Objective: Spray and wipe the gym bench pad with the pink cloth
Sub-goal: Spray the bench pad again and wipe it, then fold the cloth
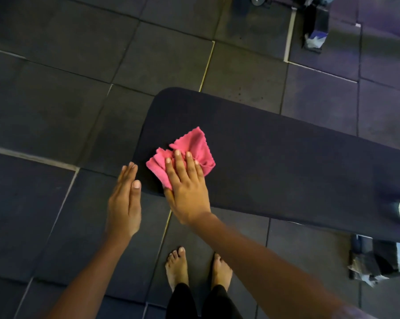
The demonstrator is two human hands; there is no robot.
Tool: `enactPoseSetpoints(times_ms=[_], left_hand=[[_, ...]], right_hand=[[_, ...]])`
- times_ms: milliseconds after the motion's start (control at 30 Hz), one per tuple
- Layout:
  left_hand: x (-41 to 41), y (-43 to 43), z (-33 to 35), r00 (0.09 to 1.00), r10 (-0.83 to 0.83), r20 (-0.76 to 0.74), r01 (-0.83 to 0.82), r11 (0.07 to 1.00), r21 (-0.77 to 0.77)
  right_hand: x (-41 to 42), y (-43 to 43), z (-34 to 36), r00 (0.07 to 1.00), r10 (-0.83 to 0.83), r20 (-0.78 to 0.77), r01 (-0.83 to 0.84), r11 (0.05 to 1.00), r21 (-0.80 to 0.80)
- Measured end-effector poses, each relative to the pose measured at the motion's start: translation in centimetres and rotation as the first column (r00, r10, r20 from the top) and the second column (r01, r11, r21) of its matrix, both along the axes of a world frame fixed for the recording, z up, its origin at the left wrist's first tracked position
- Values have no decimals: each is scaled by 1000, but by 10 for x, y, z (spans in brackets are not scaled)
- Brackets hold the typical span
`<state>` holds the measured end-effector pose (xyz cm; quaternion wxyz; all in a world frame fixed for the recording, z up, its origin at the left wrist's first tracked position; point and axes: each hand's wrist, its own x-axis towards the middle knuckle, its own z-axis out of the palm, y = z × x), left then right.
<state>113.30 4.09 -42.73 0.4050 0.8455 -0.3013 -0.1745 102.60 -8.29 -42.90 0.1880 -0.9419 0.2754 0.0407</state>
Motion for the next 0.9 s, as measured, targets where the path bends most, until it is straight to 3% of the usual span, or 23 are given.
enactPoseSetpoints(times_ms=[100, 167, 233, 300, 433, 533, 600, 700, 800, 900], left_hand=[[3, 2, 7, 997, -21, 74, 24, 999, -39], [7, -4, 12, 988, -81, 131, 91, 993, -77], [13, -14, 16, 973, -161, 167, 178, 979, -98], [19, -26, 19, 946, -278, 168, 287, 957, -36], [26, -48, 23, 909, -396, 127, 373, 911, 174], [36, -63, 28, 927, -373, 46, 350, 902, 251], [41, -69, 30, 928, -371, -18, 360, 885, 297], [43, -66, 36, 903, -428, 30, 401, 867, 296], [44, -57, 47, 836, -546, 48, 528, 826, 199], [41, -47, 61, 836, -533, -128, 542, 839, 49]], right_hand=[[-9, -14, 10, 990, 141, 7, -141, 989, 31], [-20, -21, 23, 989, 118, 85, -128, 984, 127], [-32, -21, 35, 964, -86, 253, 37, 981, 192], [-41, -20, 40, 877, -338, 341, 274, 936, 223], [-43, -15, 33, 799, -582, 150, 485, 773, 409], [-34, -16, 30, 703, -699, 135, 544, 650, 531], [-29, -17, 33, 666, -731, 145, 545, 611, 574], [-27, -15, 41, 695, -682, 227, 469, 669, 576], [-36, -7, 51, 740, -602, 301, 333, 716, 613], [-53, -3, 60, 731, -609, 307, 215, 633, 743]])
